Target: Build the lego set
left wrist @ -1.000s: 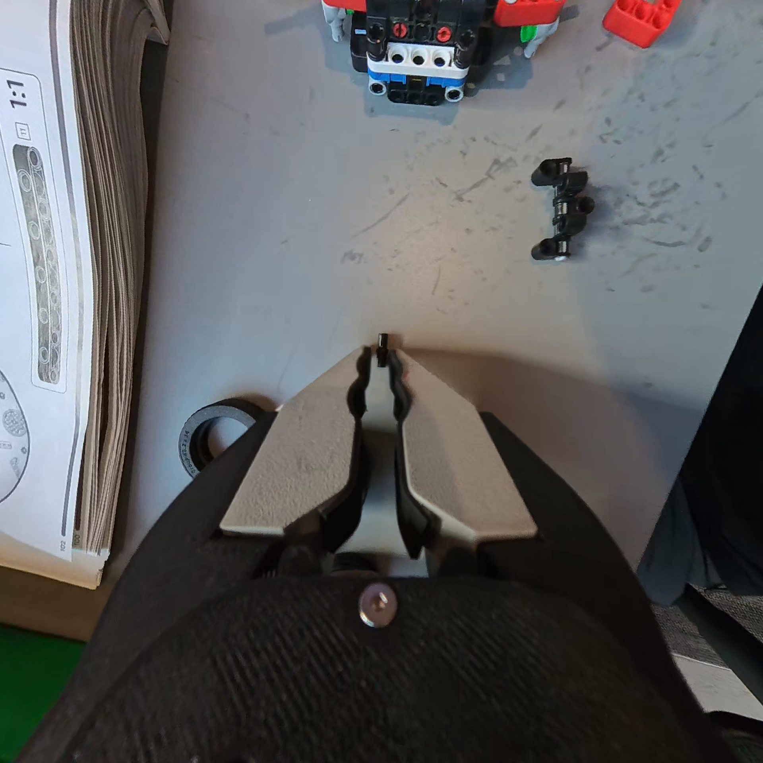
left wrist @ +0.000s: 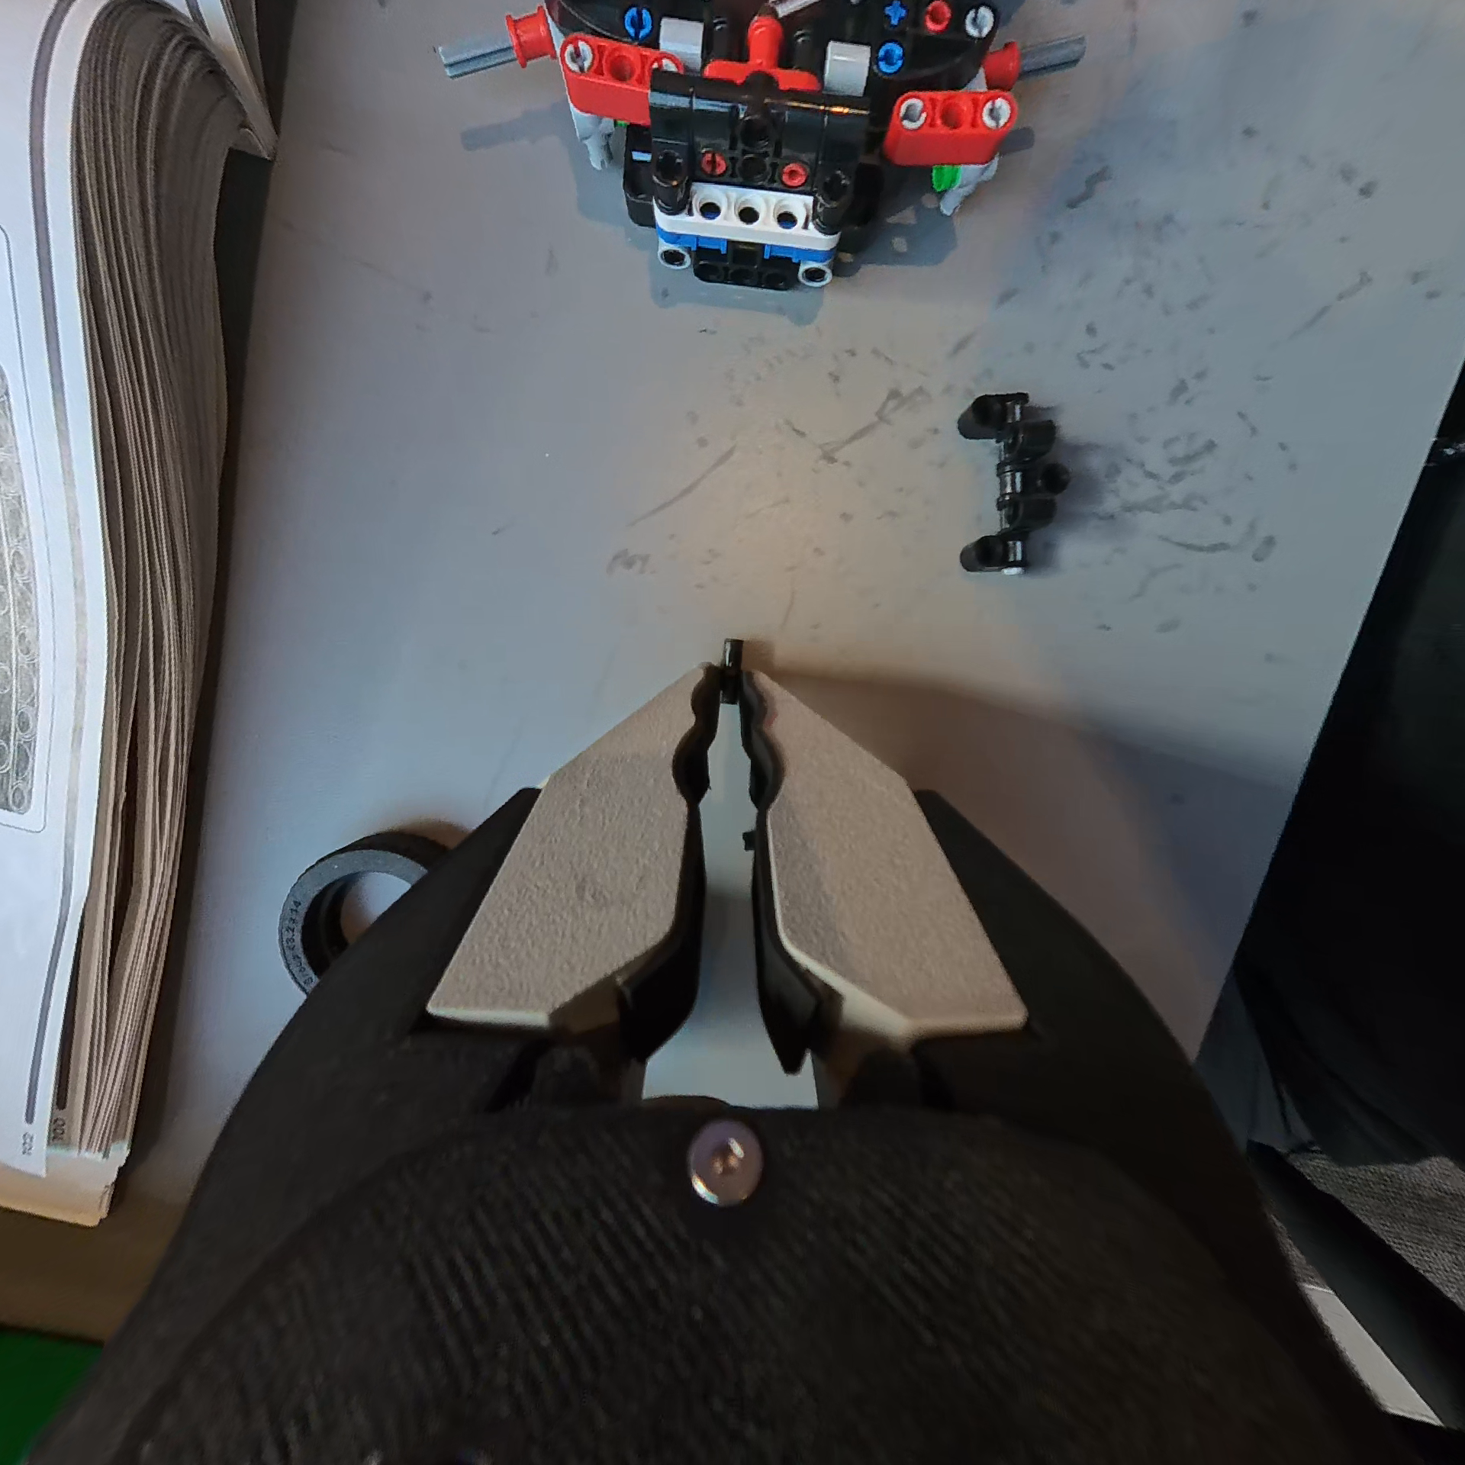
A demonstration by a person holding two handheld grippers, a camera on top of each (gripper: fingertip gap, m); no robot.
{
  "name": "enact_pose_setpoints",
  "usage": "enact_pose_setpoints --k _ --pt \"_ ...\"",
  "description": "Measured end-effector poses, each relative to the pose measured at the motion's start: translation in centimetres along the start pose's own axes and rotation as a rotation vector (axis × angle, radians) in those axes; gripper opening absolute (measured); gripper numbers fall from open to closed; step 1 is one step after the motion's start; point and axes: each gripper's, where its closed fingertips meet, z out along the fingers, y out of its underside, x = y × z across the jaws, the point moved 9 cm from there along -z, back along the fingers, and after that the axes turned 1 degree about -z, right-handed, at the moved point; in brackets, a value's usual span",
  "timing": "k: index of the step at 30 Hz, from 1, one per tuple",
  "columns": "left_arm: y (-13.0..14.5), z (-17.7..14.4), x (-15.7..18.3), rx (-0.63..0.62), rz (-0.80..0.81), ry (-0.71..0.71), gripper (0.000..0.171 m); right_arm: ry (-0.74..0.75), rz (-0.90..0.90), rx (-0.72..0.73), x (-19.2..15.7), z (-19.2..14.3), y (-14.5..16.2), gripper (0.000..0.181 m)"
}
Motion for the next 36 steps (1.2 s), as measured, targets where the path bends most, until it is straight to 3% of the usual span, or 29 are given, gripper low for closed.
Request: enact_pose_setpoints --k 9,15,26,36 --pt "0.2 0.0 0.5 0.012 0.010 -0.030 0.002 0.036 0.104 0.243 -0.8 -1.6 -0.7 0.015" --pt "0.0 0.2 0.9 0.028 0.011 -0.034 0.002 0.009 0.213 0.386 -1.1 -1.8 -0.6 0.040" --pt "-0.2 -0.1 1.2 0.062 0.020 -0.062 0.002 0.161 0.190 0.478 -1.3 -2.5 -0.9 0.029" --pt "-0.6 -0.2 1.7 0.097 0.027 -0.072 0.002 0.065 0.274 0.562 -1.2 -2.5 -0.9 0.016"
